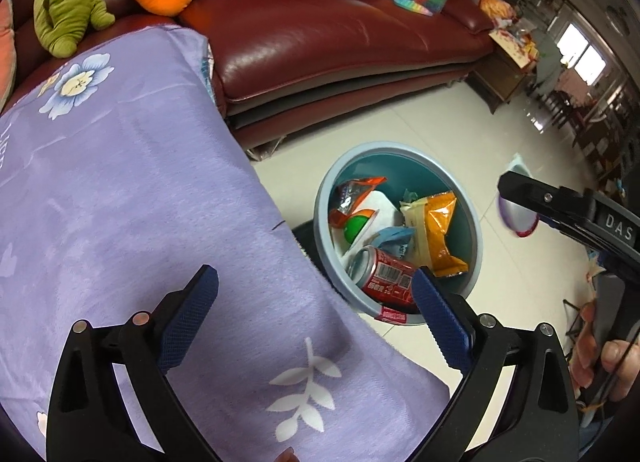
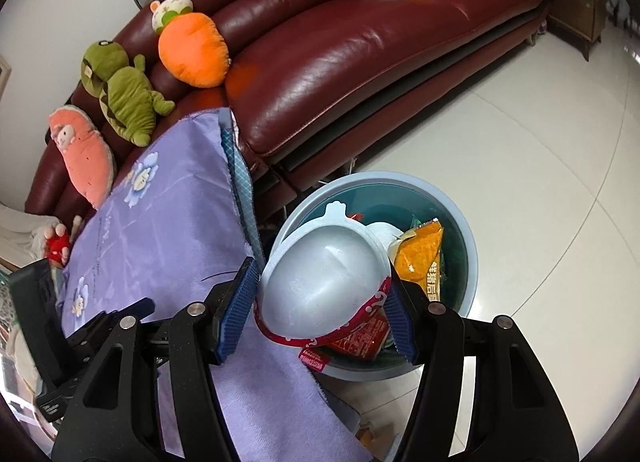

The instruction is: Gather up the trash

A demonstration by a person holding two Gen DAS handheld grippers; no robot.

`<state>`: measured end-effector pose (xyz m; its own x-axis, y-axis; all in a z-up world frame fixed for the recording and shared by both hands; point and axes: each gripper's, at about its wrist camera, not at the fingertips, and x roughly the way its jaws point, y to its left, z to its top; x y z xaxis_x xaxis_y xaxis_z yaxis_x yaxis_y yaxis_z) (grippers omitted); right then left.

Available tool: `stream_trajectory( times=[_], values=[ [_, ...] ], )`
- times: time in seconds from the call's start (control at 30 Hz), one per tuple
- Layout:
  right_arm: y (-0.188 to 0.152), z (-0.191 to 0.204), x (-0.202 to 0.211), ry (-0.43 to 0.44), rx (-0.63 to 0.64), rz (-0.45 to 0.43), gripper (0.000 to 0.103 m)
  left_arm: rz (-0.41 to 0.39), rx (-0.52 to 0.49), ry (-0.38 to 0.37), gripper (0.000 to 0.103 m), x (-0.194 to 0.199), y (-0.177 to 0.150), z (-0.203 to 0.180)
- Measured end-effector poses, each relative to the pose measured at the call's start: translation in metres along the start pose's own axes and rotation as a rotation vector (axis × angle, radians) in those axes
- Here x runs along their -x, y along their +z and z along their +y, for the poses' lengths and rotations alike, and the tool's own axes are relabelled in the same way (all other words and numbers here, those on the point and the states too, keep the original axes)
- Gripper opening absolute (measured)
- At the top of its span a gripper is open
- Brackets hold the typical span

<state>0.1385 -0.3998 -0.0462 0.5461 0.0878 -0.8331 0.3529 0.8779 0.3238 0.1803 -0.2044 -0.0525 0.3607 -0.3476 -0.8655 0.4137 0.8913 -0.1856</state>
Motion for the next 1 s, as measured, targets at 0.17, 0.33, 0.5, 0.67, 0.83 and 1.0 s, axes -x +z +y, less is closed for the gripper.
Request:
stream_trajectory(
  times=[0.17,0.33,0.5,0.67,0.83,1.0],
  values=[
    [0.000,0.005,-0.008,-0.019,0.002,0.011,0.076,-0.005,0.019,0.000,0.097,0.002,-0.001,0.008],
    [-0.002,0.009,-0.008,-0.023,0.014,0.018,0.082,0.001,0.034,-0.001,0.097,0.003,-0.003,0.012],
    [-0.007,0.013,-0.004,-0.035,0.036,0.035,0.084,-0.001,0.025,0.001,0.097,0.009,-0.006,0.010],
    [-0.017,0.022,0.011,-0.039,0.090,0.024,0.085,-0.015,0.016,0.003,0.097,0.020,-0.011,0.007],
    [-0.027,0.027,0.031,-0.033,0.108,0.000,0.089,-0.041,0.012,0.012,0.097,0.037,-0.017,0.004],
    [-0.040,0.033,0.051,-0.044,0.134,-0.022,0.096,-0.069,0.009,0.021,0.097,0.055,-0.026,0.001]
  ],
)
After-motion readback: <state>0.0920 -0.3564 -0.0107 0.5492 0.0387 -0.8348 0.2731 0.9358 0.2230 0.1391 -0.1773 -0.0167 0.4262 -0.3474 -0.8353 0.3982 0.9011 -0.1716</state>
